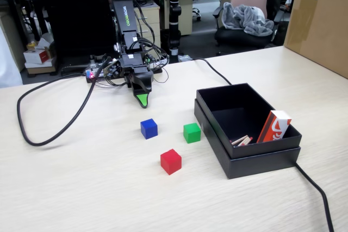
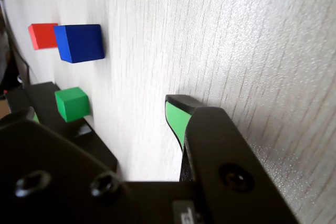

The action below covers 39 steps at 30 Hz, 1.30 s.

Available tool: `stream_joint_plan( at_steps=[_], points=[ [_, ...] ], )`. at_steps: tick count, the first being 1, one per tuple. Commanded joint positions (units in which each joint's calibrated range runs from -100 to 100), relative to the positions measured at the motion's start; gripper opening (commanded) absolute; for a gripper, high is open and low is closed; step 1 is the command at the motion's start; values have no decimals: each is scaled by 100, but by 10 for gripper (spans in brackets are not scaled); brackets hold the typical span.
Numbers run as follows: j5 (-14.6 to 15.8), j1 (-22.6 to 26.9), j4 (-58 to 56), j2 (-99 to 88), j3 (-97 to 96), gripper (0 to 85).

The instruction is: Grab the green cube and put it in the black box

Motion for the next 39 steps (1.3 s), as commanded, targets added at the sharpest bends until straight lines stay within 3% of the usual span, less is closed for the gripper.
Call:
stream_joint_plan(
  at_steps=[1, 19, 32, 39],
  points=[
    [-20, 0, -197, 51, -11, 473],
    [-34, 15, -283, 40, 43, 472],
    [0, 10, -2114, 17, 1503, 476],
    [234, 161, -3626, 292, 3053, 475]
  ],
)
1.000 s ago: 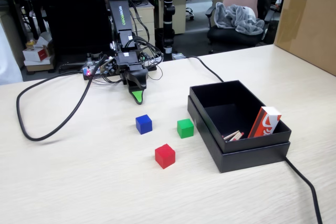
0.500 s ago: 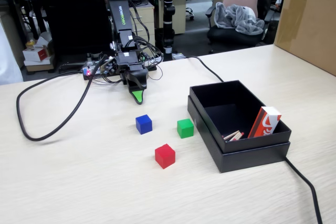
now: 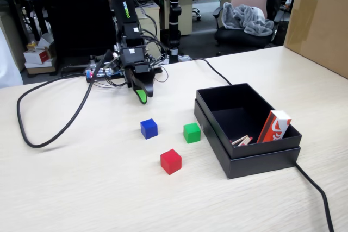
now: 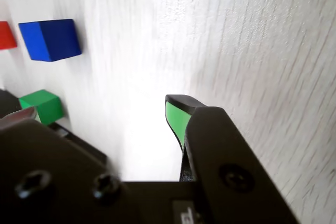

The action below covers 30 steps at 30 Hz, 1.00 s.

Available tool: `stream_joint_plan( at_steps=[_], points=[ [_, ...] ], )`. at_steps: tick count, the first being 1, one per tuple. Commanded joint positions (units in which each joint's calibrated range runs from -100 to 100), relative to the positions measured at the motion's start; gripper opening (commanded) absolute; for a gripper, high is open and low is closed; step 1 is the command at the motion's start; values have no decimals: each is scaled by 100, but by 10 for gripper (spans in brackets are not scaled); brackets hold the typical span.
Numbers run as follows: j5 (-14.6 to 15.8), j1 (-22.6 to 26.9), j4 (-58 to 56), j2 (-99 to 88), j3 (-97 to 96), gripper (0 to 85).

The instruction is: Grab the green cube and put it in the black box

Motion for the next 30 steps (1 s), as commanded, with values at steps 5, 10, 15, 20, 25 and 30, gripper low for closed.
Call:
stream_joint_plan(
  at_steps=[5, 10, 15, 20, 25, 30],
  points=[
    [308, 205, -1238, 1147, 2084, 472],
    [586, 337, -2067, 2833, 4133, 472],
    [825, 454, -2525, 4922, 6119, 473],
    [1074, 596, -2525, 6941, 7397, 475],
    [1241, 703, -2525, 8364, 8086, 477],
    [1372, 757, -2525, 9121, 8403, 480]
  ],
)
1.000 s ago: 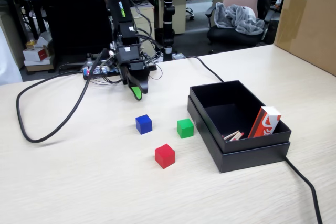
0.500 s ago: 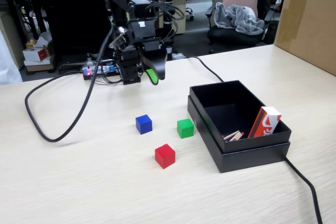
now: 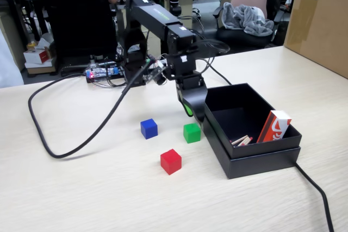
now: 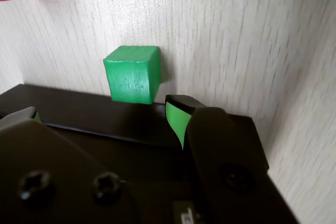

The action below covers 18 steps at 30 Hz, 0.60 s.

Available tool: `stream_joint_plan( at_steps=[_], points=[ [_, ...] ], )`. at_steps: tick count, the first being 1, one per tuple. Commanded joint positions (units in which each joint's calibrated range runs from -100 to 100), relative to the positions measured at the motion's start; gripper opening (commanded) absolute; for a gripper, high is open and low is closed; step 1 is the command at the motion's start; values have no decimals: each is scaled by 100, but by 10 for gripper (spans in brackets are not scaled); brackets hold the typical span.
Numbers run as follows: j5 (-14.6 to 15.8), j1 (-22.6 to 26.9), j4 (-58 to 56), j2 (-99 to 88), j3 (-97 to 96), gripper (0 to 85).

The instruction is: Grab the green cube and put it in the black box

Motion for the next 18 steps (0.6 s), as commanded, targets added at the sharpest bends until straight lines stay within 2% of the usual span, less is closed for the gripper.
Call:
stream_joint_plan(
  at_steps=[1, 14, 18],
  points=[
    [68, 44, -24, 97, 489, 480],
    [127, -5, -24, 1061, 625, 479],
    [122, -39, -15, 1244, 652, 455]
  ],
)
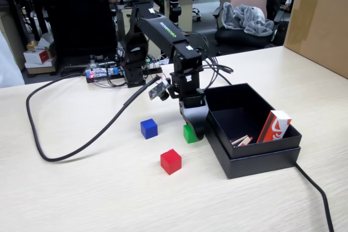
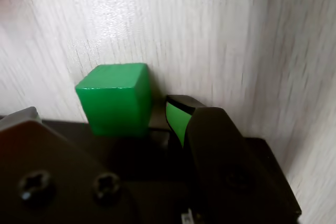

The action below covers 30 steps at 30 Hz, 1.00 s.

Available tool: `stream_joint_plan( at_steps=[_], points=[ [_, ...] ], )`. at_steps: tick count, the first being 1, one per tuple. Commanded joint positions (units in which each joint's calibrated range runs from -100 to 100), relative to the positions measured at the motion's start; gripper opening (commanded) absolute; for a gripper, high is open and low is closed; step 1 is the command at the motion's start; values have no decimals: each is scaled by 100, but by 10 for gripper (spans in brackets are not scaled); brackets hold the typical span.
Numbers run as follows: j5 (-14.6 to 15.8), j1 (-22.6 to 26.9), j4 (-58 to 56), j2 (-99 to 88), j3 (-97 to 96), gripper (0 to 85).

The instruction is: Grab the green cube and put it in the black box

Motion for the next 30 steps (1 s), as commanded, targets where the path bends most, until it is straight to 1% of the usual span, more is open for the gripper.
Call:
stream_joint_plan(
  at_steps=[1, 4, 8, 9, 11, 12, 13, 17, 22, 25, 27, 30],
  points=[
    [-10, -29, -23, -3, 305, 435],
    [-10, -34, -32, 32, 296, 384],
    [15, -59, -49, 55, 251, 267],
    [49, -68, -49, 55, 233, 221],
    [103, -88, -58, 32, 233, 96],
    [122, -93, -58, 9, 233, 47],
    [127, -93, -66, -14, 224, 19],
    [127, -93, -274, -290, 215, 9],
    [103, -63, -930, -1632, 650, 8],
    [127, 83, -1457, -2275, 1375, 9],
    [132, 244, -1552, -2676, 1855, 9],
    [132, 469, -1544, -2803, 2291, 9]
  ],
)
